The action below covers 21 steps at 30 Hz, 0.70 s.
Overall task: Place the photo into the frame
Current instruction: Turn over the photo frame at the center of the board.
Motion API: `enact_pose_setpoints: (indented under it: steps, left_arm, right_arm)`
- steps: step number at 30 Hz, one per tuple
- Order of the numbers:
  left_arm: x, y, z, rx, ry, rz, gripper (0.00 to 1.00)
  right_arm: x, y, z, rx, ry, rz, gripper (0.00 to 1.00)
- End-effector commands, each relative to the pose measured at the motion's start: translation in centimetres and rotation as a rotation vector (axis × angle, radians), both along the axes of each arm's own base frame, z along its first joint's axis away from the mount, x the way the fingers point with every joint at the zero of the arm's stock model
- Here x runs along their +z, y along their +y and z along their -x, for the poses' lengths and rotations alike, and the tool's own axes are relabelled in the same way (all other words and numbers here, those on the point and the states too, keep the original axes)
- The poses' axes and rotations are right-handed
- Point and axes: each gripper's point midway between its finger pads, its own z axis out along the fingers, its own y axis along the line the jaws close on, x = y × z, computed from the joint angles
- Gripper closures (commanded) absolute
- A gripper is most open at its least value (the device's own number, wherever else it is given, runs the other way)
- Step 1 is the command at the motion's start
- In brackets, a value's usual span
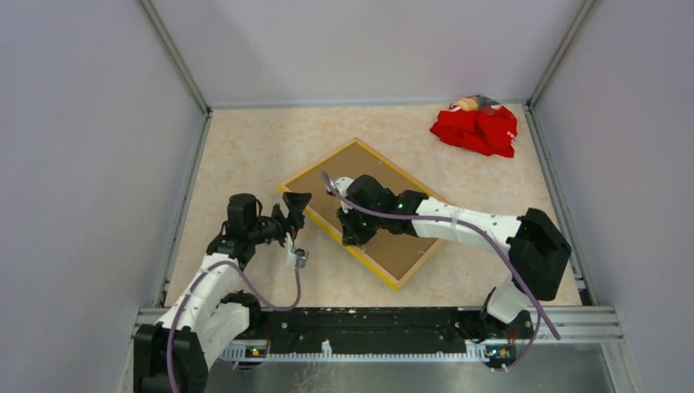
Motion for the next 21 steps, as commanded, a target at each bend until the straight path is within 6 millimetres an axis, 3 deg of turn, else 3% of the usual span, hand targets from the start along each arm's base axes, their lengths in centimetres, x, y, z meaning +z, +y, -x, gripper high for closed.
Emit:
enact_pose_setpoints:
  steps: [1,7,13,16,19,21]
  left_arm:
    - [0.2,-1.0,0.3,-0.102,-0.055,-0.092,0.12]
    - [-1.1,-0.4,0.6,-0.108,-0.036,-0.177,0.10]
    - [0.9,-1.2,-0.7,-0.078,-0.082,-0.102,0.12]
    - [1.2,-1.5,-1.6,-0.061,-0.110,-0.095,0.25]
    - [1.2,-1.8,-2.3,-0.024,-0.088,-0.086,0.43]
    - [1.1,-2.0,-2.6,-0.012,-0.073,-0.094,0.49]
  right_arm:
    - [8.4,2.1,-0.6,0.054,-0.096,-0.199,1.00]
    - [9.3,1.4,-0.6,0.057,-0.104,-0.204,1.00]
    - [9.8,1.5,-0.3,0.068,-0.098,-0.217,1.00]
    - [10.0,1.4,-0.1,0.070,-0.095,-0.220,1.00]
    - [10.3,1.1,-0.3,0.056,-0.104,-0.218,1.00]
    - [10.5,1.0,-0.3,0.053,-0.108,-0.218,1.00]
